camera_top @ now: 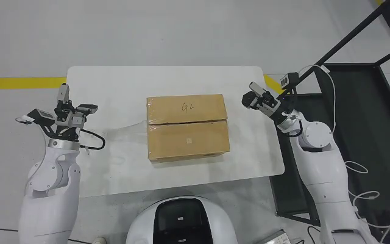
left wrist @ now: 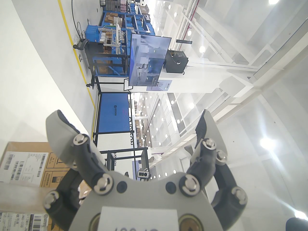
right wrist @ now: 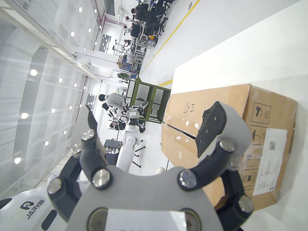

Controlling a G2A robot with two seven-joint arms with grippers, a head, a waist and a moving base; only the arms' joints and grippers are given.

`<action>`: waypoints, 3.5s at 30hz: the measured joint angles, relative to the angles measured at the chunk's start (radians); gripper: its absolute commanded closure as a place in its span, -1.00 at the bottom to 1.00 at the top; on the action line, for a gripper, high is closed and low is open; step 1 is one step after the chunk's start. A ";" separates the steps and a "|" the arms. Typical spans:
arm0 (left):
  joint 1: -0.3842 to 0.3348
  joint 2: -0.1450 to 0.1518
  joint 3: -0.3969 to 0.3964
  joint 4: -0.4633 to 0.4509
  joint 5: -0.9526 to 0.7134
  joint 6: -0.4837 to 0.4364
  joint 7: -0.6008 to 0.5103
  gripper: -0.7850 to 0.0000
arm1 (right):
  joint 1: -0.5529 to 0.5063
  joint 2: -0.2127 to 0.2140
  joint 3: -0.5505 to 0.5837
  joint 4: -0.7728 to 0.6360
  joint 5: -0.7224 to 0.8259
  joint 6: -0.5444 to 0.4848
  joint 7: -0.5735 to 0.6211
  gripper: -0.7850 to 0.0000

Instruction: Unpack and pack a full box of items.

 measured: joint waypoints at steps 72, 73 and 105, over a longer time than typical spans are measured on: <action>0.000 0.000 0.000 0.000 0.000 0.000 0.000 -1.00 | 0.106 0.037 -0.107 0.170 -0.167 -0.035 0.420 -1.00; 0.000 0.000 0.000 0.000 0.000 0.000 0.000 -1.00 | 0.118 0.037 -0.115 0.186 -0.171 -0.040 0.422 -1.00; 0.000 0.000 0.000 0.000 0.000 0.000 0.000 -1.00 | 0.260 0.038 -0.285 0.330 0.007 -0.133 0.590 -1.00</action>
